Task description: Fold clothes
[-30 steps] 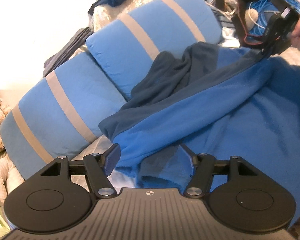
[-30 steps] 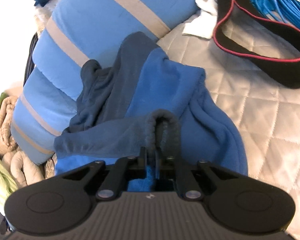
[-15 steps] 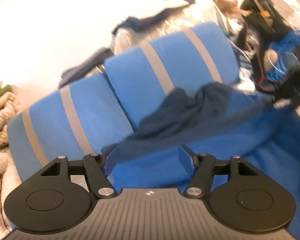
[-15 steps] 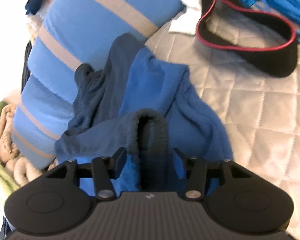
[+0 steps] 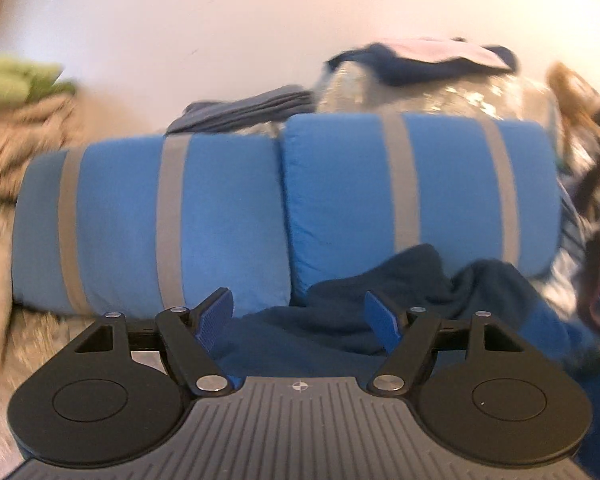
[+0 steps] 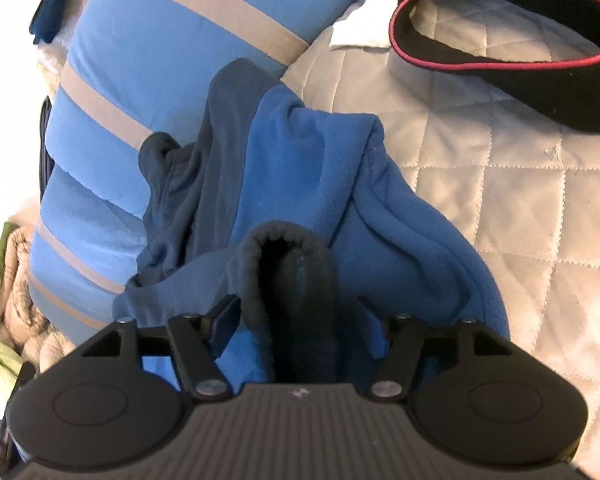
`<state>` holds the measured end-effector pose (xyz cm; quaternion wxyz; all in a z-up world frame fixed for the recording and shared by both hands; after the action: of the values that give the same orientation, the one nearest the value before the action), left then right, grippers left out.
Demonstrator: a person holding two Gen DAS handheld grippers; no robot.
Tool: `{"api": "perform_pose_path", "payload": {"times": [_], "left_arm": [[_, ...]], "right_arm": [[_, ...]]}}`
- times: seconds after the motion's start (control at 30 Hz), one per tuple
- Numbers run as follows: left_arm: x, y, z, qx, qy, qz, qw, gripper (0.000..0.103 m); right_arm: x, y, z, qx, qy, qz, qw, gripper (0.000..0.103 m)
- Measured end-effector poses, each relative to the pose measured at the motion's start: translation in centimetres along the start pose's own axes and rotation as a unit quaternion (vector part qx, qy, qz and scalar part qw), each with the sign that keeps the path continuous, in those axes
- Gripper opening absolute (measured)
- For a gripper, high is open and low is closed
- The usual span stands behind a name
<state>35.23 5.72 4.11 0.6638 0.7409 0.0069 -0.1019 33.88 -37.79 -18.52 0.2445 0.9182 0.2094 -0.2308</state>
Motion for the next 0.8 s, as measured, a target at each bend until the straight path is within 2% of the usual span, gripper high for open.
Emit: {"api": "perform_pose_path", "payload": {"times": [0.07, 0.23, 0.3, 0.37, 0.43, 0.5, 0.6, 0.7, 0.73, 0.8], "left_arm": [[-0.1, -1.0, -0.8, -0.018, 0.008, 0.004, 0.9998, 0.070], [-1.0, -1.6, -1.4, 0.005, 0.035, 0.000, 0.9994, 0.070], [-1.4, -1.4, -1.1, 0.002, 0.025, 0.003, 0.9997, 0.070], [-1.5, -1.3, -0.6, 0.001, 0.013, 0.002, 0.9999, 0.070], [-1.2, -1.6, 0.1, 0.010, 0.003, -0.004, 0.9999, 0.070], [-0.7, -2.0, 0.8, 0.022, -0.003, -0.013, 0.9997, 0.070], [0.0, -2.6, 1.3, 0.032, -0.006, -0.026, 0.9992, 0.070], [0.4, -2.9, 1.2, 0.029, -0.006, -0.034, 0.9990, 0.070], [0.4, -2.9, 1.1, 0.029, -0.004, -0.034, 0.9990, 0.070], [0.5, -3.0, 0.9, 0.032, 0.001, -0.034, 0.9989, 0.070]], "right_arm": [[-0.1, 0.2, 0.1, 0.007, 0.005, 0.002, 1.000, 0.076], [-0.2, 0.7, 0.5, 0.027, 0.012, 0.006, 1.000, 0.076], [-0.1, 0.7, 0.5, 0.031, 0.013, 0.007, 0.999, 0.075], [0.0, 0.6, 0.1, 0.024, 0.017, 0.004, 1.000, 0.069], [0.0, 0.5, -0.3, 0.010, 0.021, 0.006, 1.000, 0.056], [-0.2, 0.4, -0.6, -0.002, 0.022, 0.011, 1.000, 0.050], [-0.1, 0.3, -0.4, 0.005, 0.022, 0.003, 1.000, 0.048], [0.2, 0.2, 0.0, 0.017, 0.015, -0.008, 1.000, 0.052], [0.4, 0.2, 0.2, 0.022, 0.010, -0.012, 1.000, 0.064], [0.5, 0.2, 0.4, 0.029, 0.007, -0.014, 0.999, 0.063]]}}
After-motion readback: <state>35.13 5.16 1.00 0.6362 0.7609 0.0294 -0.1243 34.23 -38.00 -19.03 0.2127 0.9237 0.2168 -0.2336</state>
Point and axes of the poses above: each gripper's, at about its wrist camera, not at the fingertips, and x roughly the way its jaws point, z to its right, y to its top, the point moved 4 cm from there along x, roughly the way its jaws point, and after that the axes turned 11 degrees about z, right-handed, at the moved point
